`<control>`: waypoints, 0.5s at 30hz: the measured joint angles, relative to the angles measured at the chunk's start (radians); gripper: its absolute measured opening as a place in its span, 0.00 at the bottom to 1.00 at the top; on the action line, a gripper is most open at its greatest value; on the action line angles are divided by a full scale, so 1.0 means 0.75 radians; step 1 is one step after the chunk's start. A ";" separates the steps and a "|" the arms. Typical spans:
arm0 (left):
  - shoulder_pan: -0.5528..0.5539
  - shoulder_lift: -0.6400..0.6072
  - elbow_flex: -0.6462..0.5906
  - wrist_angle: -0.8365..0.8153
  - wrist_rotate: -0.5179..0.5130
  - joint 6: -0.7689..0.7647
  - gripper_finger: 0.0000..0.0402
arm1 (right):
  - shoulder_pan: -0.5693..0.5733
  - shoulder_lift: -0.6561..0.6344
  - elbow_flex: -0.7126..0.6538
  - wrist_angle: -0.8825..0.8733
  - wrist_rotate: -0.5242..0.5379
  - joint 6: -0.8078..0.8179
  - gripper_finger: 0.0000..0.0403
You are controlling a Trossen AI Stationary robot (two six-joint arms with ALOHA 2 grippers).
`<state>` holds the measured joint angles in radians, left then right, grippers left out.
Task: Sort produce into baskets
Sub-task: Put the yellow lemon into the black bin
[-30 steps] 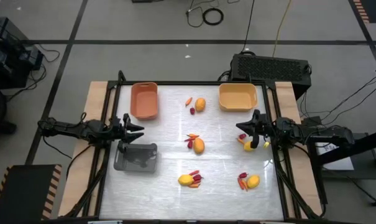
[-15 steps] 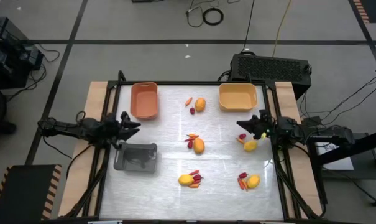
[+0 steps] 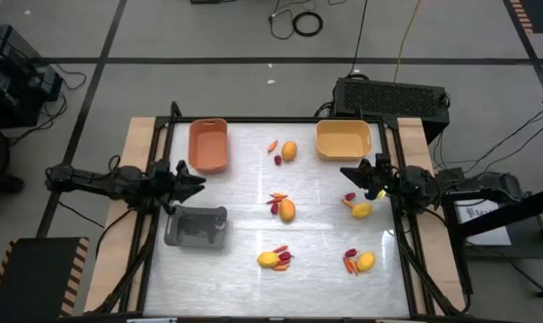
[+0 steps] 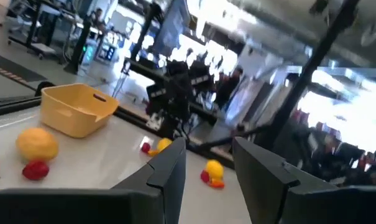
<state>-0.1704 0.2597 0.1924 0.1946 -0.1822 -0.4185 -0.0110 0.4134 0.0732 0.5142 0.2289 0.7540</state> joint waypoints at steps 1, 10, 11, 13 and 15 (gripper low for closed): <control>0.000 0.079 0.052 -0.004 0.015 0.030 0.35 | 0.014 0.042 0.032 -0.001 -0.006 -0.033 0.00; -0.020 0.853 0.568 -0.152 0.209 0.260 0.35 | 0.122 0.457 0.461 -0.144 -0.232 -0.458 0.00; -0.030 0.928 0.627 -0.157 0.225 0.284 0.35 | 0.131 0.496 0.519 -0.195 -0.266 -0.499 0.00; -0.053 1.068 0.752 -0.219 0.238 0.319 0.35 | 0.148 0.568 0.632 -0.317 -0.338 -0.566 0.00; -0.080 1.197 0.881 -0.300 0.238 0.347 0.35 | 0.164 0.628 0.736 -0.444 -0.404 -0.619 0.00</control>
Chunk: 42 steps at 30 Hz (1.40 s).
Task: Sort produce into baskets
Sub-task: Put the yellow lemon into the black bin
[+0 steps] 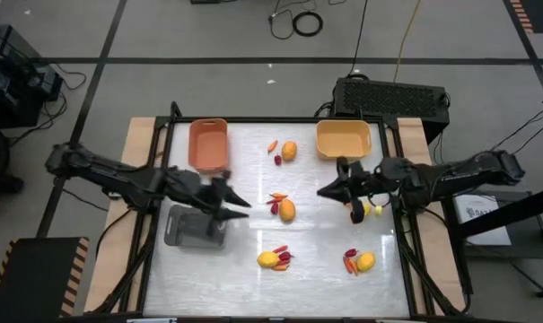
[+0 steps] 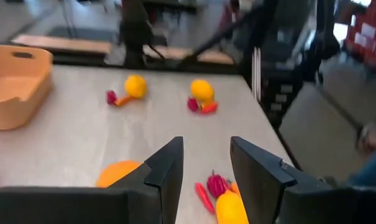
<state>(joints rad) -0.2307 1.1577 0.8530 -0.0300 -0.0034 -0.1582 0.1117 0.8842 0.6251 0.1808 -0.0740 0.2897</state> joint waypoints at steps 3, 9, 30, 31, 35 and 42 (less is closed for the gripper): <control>-0.045 0.171 0.206 -0.135 0.001 0.035 0.35 | 0.026 0.073 0.117 -0.168 -0.081 -0.062 0.00; -0.094 0.475 0.561 -0.437 0.004 0.025 0.36 | 0.081 0.140 0.182 -0.336 -0.119 -0.164 0.00; -0.109 0.983 0.733 -0.698 0.232 -0.108 0.86 | 0.116 0.171 0.183 -0.373 -0.035 -0.169 0.00; -0.114 1.003 0.733 -0.699 0.240 -0.127 0.87 | 0.116 0.171 0.183 -0.377 -0.035 -0.169 0.00; -0.124 1.060 0.733 -0.665 0.236 -0.198 0.88 | 0.116 0.171 0.183 -0.402 -0.035 -0.191 0.00; -0.155 1.115 0.733 -0.635 0.150 -0.202 0.88 | 0.116 0.171 0.183 -0.449 -0.035 -0.229 0.00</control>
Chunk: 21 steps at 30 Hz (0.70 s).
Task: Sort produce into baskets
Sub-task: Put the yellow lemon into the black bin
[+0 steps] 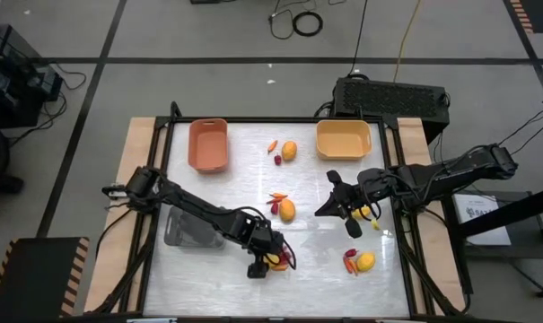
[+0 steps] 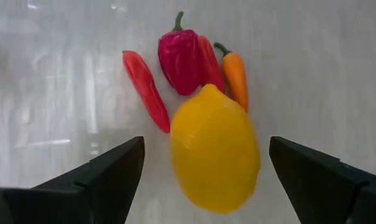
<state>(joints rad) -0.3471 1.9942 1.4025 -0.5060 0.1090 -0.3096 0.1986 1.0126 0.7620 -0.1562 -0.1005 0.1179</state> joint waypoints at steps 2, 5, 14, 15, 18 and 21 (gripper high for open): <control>-0.009 0.006 0.000 0.006 -0.044 0.001 0.88 | 0.000 0.000 0.000 -0.001 0.000 -0.009 0.00; -0.013 0.013 -0.001 -0.007 -0.074 0.001 0.88 | 0.000 0.000 0.000 0.000 0.006 -0.025 0.00; -0.012 0.012 -0.004 -0.005 -0.045 0.046 0.82 | 0.000 0.000 0.000 -0.007 0.073 -0.035 0.00; -0.012 0.012 -0.004 -0.005 -0.036 0.047 0.80 | 0.000 0.000 0.000 -0.007 0.073 -0.035 0.00; -0.012 0.012 -0.004 -0.005 -0.020 0.047 0.73 | 0.000 0.000 0.000 -0.008 0.078 -0.037 0.00; -0.011 0.019 -0.004 -0.006 -0.018 0.047 0.68 | 0.000 0.000 0.000 -0.009 0.110 -0.040 0.00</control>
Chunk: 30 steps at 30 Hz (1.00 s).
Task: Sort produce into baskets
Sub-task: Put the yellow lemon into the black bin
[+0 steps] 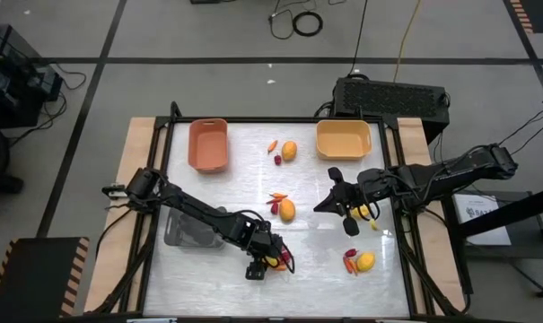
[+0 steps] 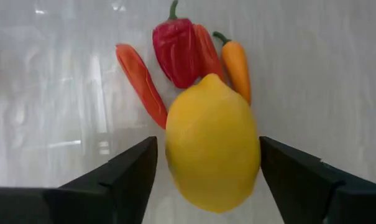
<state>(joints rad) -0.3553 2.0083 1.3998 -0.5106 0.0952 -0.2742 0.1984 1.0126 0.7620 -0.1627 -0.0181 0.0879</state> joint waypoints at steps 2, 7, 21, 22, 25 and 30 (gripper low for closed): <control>0.003 0.008 0.000 0.007 0.006 0.000 0.66 | 0.000 0.000 0.000 0.000 0.003 -0.001 0.00; 0.013 0.017 0.000 0.015 0.013 -0.009 0.60 | 0.000 0.000 -0.001 -0.001 0.028 -0.010 0.00; 0.076 -0.311 -0.002 -0.297 -0.099 -0.044 0.54 | -0.001 0.000 -0.001 0.004 0.031 -0.069 0.00; 0.079 -0.352 -0.001 -0.357 -0.126 -0.073 0.54 | -0.001 0.000 -0.001 0.004 0.031 -0.069 0.00; 0.081 -0.454 -0.001 -0.545 -0.178 -0.164 0.54 | -0.001 0.000 -0.001 0.011 0.031 -0.069 0.00; 0.052 -0.613 -0.041 -0.824 -0.249 -0.293 0.54 | -0.004 0.000 -0.001 0.034 0.030 -0.069 0.00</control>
<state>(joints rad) -0.3167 1.5483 1.3694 -1.1285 -0.0915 -0.4938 0.1952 1.0126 0.7612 -0.1372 0.0048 0.0360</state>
